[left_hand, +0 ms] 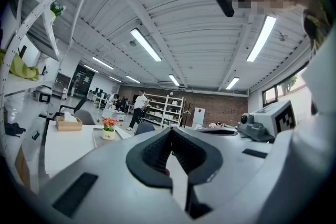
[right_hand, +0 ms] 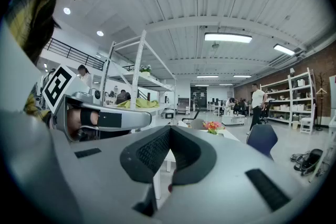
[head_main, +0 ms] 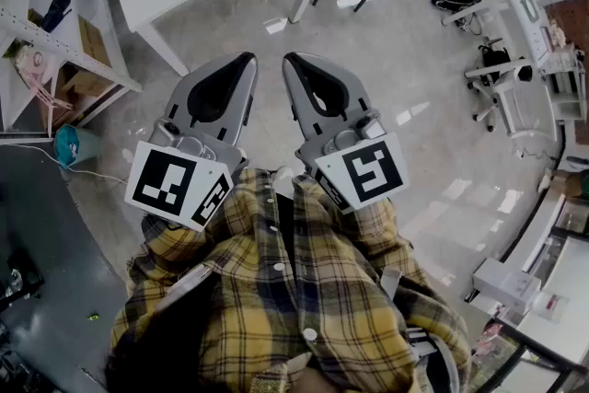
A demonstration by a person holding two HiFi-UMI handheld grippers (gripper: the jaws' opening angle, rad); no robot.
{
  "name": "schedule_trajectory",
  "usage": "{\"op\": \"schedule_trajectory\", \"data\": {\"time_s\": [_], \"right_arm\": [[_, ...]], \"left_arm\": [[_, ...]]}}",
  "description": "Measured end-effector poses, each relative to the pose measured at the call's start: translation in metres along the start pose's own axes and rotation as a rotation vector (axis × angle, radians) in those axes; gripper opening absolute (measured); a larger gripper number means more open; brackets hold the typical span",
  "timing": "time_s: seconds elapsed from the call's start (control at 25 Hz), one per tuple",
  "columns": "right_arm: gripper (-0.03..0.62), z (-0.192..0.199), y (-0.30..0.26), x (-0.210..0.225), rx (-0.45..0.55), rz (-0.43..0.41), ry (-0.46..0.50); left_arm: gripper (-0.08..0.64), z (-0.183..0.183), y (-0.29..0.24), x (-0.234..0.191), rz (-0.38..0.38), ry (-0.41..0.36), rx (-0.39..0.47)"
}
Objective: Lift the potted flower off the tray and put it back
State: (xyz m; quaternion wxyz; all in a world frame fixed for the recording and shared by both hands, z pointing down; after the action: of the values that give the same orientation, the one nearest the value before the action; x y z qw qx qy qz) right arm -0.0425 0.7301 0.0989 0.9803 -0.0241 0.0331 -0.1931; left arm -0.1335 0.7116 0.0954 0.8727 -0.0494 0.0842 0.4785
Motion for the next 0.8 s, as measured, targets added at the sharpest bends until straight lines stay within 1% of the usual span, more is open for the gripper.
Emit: {"op": "schedule_trajectory", "data": {"time_s": [0.2, 0.28, 0.44, 0.6, 0.8], "right_arm": [[-0.003, -0.003, -0.004, -0.005, 0.009, 0.014, 0.001], [-0.003, -0.003, -0.004, -0.009, 0.014, 0.027, 0.0], [-0.003, -0.005, -0.009, -0.015, 0.047, 0.066, 0.038], [-0.003, -0.006, -0.019, -0.023, 0.063, 0.099, 0.034], [-0.002, -0.006, -0.033, -0.027, 0.063, 0.114, 0.04]], "left_arm": [[0.009, -0.001, 0.007, -0.007, 0.004, -0.002, 0.003], [0.009, 0.0, 0.01, -0.01, 0.013, -0.005, 0.002], [0.009, -0.001, 0.016, -0.018, 0.038, -0.019, 0.003], [0.009, -0.004, 0.02, -0.03, 0.068, -0.034, 0.005], [0.009, -0.005, 0.02, -0.046, 0.074, -0.057, 0.004]]}}
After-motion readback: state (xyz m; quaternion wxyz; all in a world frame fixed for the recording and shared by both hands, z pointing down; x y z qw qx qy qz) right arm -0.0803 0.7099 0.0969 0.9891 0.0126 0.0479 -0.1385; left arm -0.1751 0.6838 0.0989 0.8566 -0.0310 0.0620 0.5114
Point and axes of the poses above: the fingertips, and each gripper's own axes: y backward along the fingers, x to its right, z out of its underside, the point moved 4 cm from there along y, backward along the fingers, and after that the axes turned 3 degrees about z, right-handed, at the moved point
